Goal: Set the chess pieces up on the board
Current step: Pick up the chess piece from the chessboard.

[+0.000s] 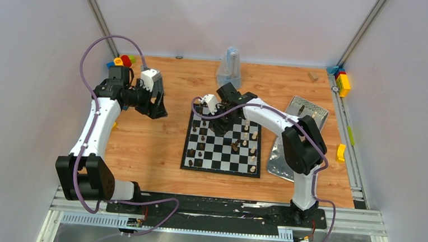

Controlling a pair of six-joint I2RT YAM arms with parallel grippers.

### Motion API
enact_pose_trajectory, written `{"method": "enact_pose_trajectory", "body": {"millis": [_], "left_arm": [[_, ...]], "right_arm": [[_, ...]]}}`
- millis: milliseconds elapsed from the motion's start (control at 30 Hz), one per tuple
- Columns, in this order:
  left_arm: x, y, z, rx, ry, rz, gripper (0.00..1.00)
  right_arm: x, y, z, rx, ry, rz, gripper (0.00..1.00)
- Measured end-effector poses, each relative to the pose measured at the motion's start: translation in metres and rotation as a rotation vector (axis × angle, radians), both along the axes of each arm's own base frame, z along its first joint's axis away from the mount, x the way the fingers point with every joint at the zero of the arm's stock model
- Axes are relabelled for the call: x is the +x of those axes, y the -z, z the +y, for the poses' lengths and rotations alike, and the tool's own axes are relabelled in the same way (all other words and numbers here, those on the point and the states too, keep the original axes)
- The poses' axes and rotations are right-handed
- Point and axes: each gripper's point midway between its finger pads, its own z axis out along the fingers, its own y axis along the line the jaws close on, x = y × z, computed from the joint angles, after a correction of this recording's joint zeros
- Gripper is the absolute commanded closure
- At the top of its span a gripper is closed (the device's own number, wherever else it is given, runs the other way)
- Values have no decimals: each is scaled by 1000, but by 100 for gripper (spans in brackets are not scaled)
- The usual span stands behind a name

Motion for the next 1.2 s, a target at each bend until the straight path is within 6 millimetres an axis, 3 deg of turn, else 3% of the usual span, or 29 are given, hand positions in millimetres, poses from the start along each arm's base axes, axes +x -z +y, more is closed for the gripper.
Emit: {"method": "enact_pose_trajectory", "body": {"millis": [300, 400, 567, 767, 1200], "left_arm": [[-9, -42, -58, -333, 201, -54, 17], [-15, -53, -80, -411, 270, -49, 19], [-30, -54, -122, -490, 404, 19, 27], [-42, -44, -151, -533, 490, 112, 32], [-43, -34, -163, -538, 515, 165, 43]], "right_arm": [[-6, -88, 22, 273, -82, -75, 93], [-11, -106, 28, 341, -116, -78, 93], [-20, -116, 36, 403, -162, -49, 93], [-29, -122, 41, 449, -199, -19, 94], [-36, -138, 46, 507, -236, -19, 94]]}}
